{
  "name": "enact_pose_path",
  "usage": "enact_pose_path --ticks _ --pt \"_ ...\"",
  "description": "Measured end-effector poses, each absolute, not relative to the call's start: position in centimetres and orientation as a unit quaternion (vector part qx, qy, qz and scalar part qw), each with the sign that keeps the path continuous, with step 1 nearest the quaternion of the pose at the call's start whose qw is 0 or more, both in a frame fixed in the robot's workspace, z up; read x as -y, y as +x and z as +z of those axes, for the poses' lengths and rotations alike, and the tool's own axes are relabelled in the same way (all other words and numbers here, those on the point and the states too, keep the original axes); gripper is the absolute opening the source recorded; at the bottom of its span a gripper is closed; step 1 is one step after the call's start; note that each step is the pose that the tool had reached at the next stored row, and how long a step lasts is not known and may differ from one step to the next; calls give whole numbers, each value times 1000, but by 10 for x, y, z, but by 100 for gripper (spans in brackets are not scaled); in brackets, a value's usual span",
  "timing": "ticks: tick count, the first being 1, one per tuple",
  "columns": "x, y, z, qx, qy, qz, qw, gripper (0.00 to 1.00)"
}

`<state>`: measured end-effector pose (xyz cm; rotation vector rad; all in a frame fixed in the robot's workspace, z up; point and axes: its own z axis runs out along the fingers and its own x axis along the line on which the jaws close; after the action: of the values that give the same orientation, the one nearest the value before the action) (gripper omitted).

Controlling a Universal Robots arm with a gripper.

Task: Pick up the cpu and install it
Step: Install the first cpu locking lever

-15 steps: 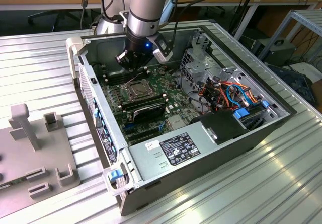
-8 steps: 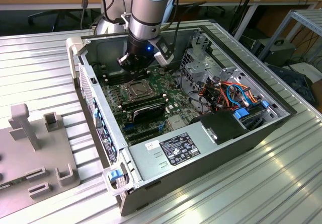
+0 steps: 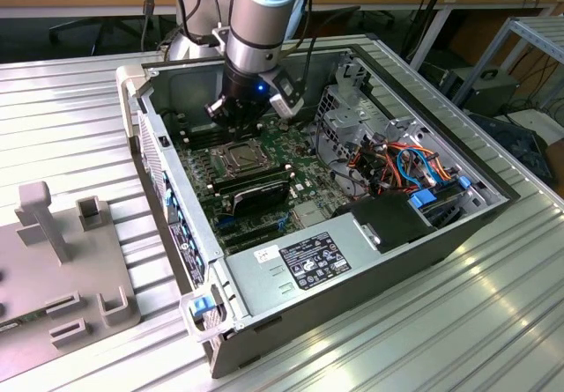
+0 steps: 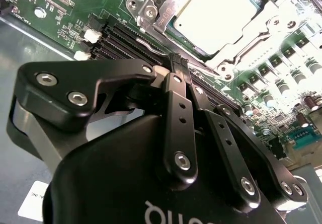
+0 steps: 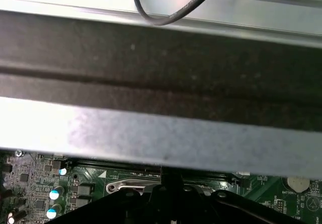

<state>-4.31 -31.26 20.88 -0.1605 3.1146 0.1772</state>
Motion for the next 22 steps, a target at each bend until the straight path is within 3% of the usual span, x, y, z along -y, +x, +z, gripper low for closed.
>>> enact_pose_path --ticks 22 --pt "314 -43 204 -997 -51 57 9 11"
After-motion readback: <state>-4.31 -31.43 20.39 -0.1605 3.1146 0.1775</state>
